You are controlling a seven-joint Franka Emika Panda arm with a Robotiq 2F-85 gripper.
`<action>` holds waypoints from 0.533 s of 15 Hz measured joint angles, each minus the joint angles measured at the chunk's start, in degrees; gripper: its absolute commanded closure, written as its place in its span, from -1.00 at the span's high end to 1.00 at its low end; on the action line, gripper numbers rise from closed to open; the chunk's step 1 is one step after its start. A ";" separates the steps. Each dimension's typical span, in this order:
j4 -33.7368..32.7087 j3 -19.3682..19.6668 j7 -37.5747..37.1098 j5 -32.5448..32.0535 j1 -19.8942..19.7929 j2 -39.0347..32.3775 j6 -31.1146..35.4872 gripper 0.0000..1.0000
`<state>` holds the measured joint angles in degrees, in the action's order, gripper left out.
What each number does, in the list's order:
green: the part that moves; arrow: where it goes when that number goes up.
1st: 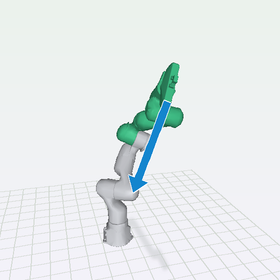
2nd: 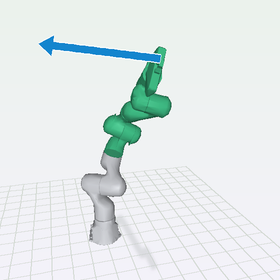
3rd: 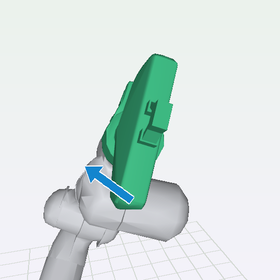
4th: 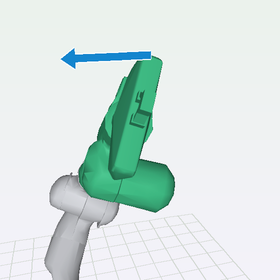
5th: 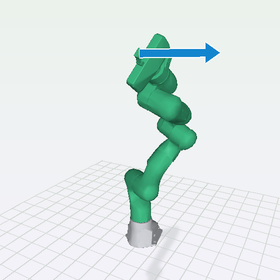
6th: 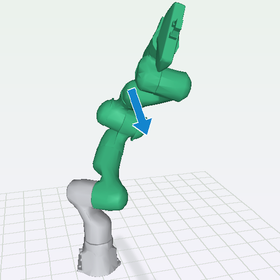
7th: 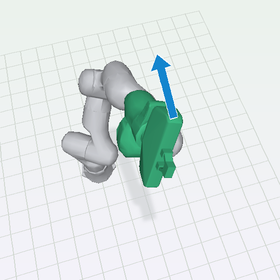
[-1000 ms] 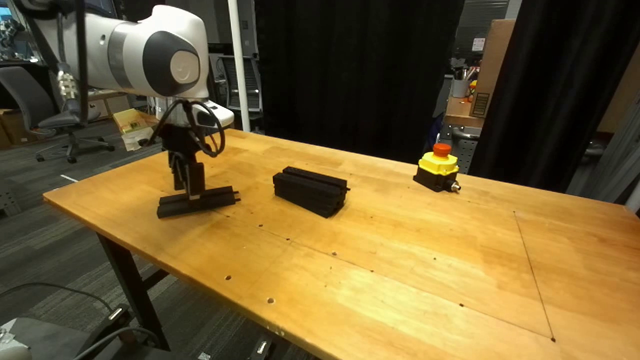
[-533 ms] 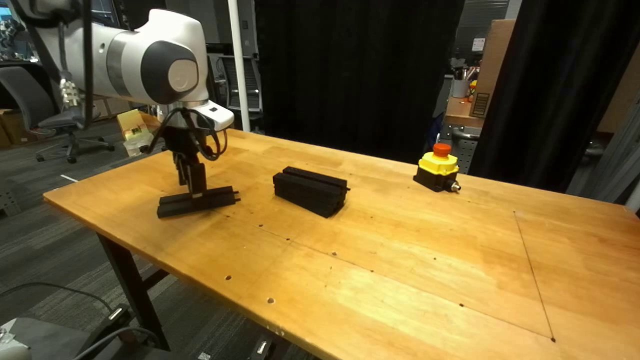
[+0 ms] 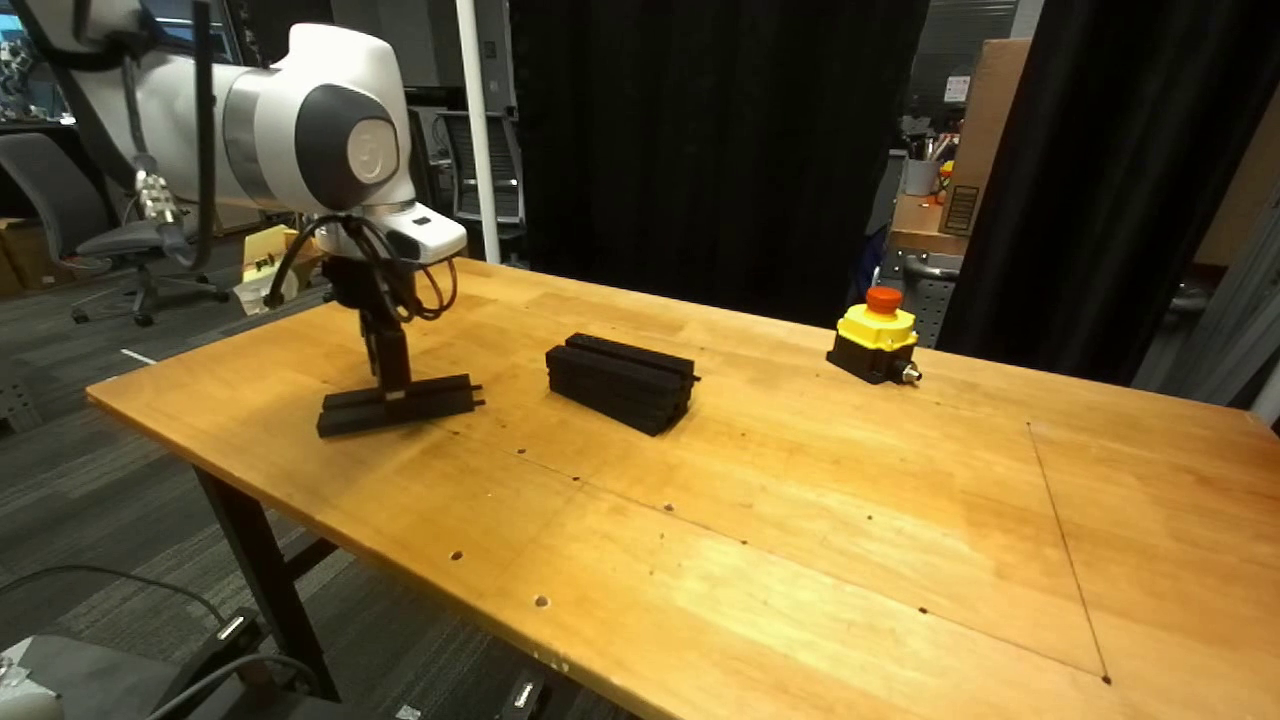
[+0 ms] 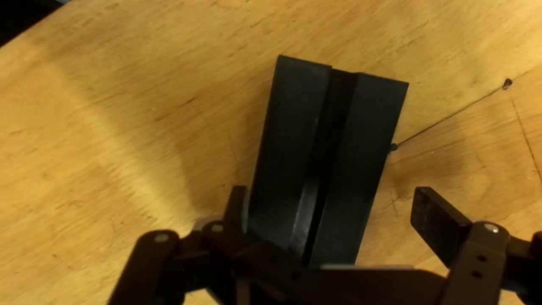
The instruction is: Stack up the black objects.
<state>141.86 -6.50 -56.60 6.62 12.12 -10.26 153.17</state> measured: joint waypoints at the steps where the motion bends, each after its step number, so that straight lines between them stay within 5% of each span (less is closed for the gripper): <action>1: 0.00 0.18 -1.25 -1.01 0.20 0.00 -0.07 1.00; 8: -0.13 1.68 -13.41 -11.40 2.37 0.16 -1.16 1.00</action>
<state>141.73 -4.82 -70.01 -4.78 14.50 -10.09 152.01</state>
